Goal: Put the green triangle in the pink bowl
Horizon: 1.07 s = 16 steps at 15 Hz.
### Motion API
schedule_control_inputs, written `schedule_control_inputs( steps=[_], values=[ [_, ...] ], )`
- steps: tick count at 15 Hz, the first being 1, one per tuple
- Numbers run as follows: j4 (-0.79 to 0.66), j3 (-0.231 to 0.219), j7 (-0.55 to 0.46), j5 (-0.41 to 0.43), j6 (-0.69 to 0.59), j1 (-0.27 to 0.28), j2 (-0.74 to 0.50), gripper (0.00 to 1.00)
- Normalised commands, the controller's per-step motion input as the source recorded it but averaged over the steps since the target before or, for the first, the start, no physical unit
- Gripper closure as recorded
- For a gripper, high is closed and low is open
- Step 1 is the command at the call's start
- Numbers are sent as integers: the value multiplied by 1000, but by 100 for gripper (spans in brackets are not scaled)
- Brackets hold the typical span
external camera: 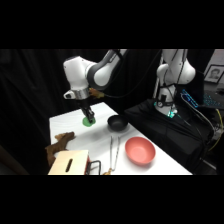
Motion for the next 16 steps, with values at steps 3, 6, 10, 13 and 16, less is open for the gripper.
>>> schedule_control_inputs(
  steps=[3,6,10,13,16],
  values=[
    [-283,-51,98,55,-188,140,-465,95],
    [-299,-33,145,24,-96,184,-406,95],
    [-350,7,171,-6,-37,192,-396,95],
    [-363,39,191,-30,-19,172,-412,95],
    [-337,57,189,-32,-19,148,-386,95]
  ],
)
